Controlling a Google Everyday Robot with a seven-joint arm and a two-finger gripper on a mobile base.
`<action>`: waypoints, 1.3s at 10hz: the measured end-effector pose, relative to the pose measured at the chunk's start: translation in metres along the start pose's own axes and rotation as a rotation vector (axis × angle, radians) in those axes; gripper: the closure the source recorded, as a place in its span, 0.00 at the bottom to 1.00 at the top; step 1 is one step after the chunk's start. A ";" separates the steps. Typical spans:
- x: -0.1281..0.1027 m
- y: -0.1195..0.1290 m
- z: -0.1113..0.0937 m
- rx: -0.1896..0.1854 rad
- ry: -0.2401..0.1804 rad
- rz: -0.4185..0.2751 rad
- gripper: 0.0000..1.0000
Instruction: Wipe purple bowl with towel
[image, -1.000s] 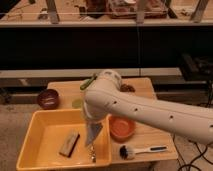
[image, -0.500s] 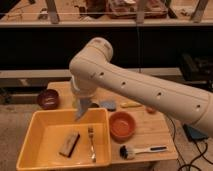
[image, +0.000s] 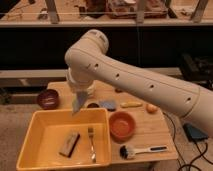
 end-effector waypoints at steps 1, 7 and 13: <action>0.000 -0.001 0.000 0.000 -0.001 -0.001 1.00; 0.053 -0.033 0.010 0.030 0.075 -0.031 1.00; 0.158 -0.142 0.090 0.089 0.087 -0.093 1.00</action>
